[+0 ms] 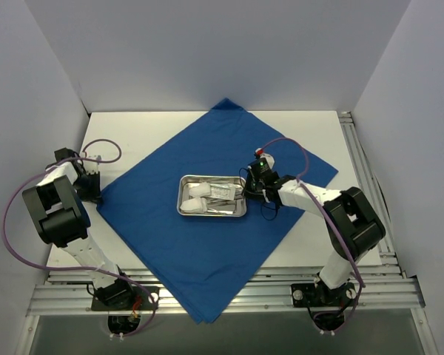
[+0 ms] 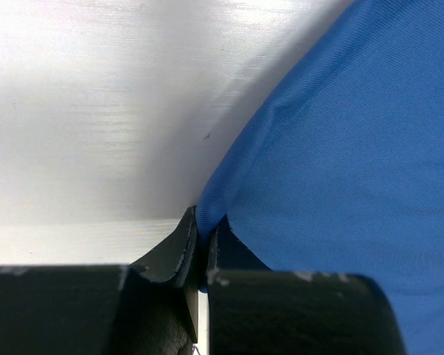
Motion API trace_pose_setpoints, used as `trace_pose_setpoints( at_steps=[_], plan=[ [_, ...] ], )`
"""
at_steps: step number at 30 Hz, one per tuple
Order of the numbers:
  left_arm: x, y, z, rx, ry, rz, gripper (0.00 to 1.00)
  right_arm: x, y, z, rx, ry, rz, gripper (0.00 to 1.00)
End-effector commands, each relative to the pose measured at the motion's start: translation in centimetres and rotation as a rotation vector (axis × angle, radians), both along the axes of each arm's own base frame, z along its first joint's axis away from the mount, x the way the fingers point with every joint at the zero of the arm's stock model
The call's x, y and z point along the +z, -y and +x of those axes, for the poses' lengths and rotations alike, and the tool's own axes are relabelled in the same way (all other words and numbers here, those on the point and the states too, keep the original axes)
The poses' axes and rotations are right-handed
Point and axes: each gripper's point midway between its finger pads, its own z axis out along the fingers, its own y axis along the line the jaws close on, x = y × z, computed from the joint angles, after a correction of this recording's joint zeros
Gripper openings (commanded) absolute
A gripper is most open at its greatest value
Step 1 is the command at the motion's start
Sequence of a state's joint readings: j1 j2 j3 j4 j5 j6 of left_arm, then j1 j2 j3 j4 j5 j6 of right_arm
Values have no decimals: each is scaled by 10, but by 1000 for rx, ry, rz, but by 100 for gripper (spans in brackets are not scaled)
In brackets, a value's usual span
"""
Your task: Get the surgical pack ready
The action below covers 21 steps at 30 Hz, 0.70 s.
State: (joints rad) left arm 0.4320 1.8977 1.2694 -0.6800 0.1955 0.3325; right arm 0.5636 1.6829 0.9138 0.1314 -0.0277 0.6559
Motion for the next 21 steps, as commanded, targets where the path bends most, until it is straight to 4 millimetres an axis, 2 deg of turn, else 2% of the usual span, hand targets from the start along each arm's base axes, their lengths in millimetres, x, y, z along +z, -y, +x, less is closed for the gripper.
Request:
trace_pose_setpoints(
  at_steps=[1,6,13,21],
  plan=[
    [0,11,3,-4,33,-50,2,22,-20,21,-27,82,94,0],
    [-1,11,2,-5,27,-51,2,19,-29,22,8,69,96,0],
    [-1,11,3,-5,29,-52,2,23,-24,23,-42,92,112,0],
    [1,10,3,-5,34,-47,2,22,-27,27,-46,97,119,0]
  ],
)
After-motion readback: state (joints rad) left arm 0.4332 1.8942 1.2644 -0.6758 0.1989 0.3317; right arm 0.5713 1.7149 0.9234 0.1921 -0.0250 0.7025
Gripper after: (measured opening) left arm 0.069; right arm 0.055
